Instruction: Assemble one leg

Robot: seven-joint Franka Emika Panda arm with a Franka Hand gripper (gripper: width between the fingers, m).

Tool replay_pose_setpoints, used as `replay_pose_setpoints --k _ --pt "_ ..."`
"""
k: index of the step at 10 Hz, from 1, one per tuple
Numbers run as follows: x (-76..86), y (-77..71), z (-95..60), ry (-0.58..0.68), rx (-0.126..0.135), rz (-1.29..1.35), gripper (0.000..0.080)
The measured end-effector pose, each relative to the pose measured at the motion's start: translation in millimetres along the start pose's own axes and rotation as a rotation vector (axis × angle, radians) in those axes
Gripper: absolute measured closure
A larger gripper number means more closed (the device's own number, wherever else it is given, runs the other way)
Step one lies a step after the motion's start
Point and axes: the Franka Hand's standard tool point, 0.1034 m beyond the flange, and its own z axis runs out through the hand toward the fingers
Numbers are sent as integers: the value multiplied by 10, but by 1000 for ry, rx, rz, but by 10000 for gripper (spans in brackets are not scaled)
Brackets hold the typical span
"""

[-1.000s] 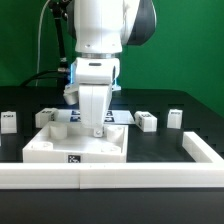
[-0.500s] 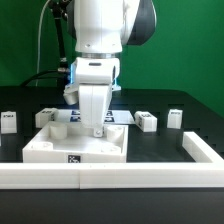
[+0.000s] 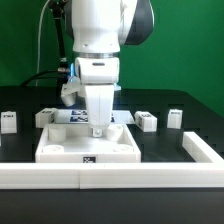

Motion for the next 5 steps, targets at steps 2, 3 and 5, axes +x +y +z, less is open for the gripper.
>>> replay_pose_setpoints --k 2,3,5 --pt "-19 -1 0 -1 0 5 741" --pt "-19 -1 0 -1 0 5 741" --pt "82 -8 5 6 -2 4 741"
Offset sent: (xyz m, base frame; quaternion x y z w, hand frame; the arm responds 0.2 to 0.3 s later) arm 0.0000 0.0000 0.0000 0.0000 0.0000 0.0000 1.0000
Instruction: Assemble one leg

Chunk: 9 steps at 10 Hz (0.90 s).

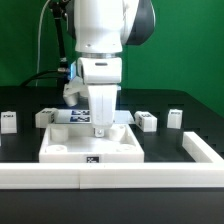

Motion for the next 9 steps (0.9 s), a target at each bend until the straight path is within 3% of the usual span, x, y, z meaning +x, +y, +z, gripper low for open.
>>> replay_pose_setpoints --k 5,7,9 --pt "683 90 7 41 -10 -39 741" --pt "875 211 10 49 -11 0 741" --pt "957 318 15 50 -14 37 741"
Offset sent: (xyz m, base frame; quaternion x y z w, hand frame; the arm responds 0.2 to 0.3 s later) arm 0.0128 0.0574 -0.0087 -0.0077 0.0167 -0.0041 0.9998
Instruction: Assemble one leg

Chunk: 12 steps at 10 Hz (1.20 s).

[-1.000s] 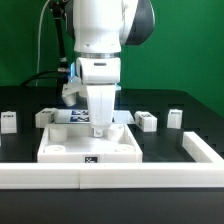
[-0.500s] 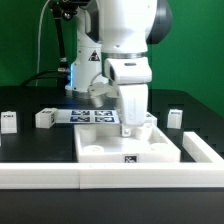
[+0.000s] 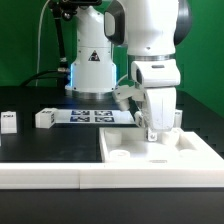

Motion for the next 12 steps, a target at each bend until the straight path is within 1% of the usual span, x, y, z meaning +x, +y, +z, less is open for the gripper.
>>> replay_pose_setpoints --k 2,3,4,5,6,7,8,9,12 --pt "-5 3 1 0 -1 5 741" --pt "-6 3 1 0 0 5 644" --pt "-8 3 1 0 0 5 503" --pt "-9 3 2 0 0 6 503" --pt "-9 3 2 0 0 6 290" --pt "-10 3 2 0 0 6 290" --pt "-10 3 2 0 0 6 182" --pt "-11 3 2 0 0 6 155" --pt "-11 5 -2 0 -1 6 150"
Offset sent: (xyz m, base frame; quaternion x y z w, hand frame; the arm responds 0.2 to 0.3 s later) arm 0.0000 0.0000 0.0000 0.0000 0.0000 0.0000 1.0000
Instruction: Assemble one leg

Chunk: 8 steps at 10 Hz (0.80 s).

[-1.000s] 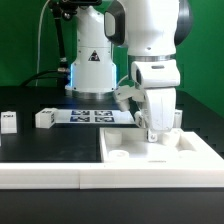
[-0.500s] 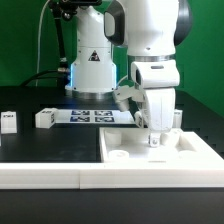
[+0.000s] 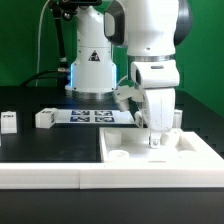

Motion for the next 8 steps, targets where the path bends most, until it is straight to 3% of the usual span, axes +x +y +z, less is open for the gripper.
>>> replay_pose_setpoints --k 3,5,8 --pt "80 -152 -257 -13 -22 88 150" --pt "112 -168 -414 -24 -31 110 150" --pt "90 -143 -415 -22 -33 138 150"
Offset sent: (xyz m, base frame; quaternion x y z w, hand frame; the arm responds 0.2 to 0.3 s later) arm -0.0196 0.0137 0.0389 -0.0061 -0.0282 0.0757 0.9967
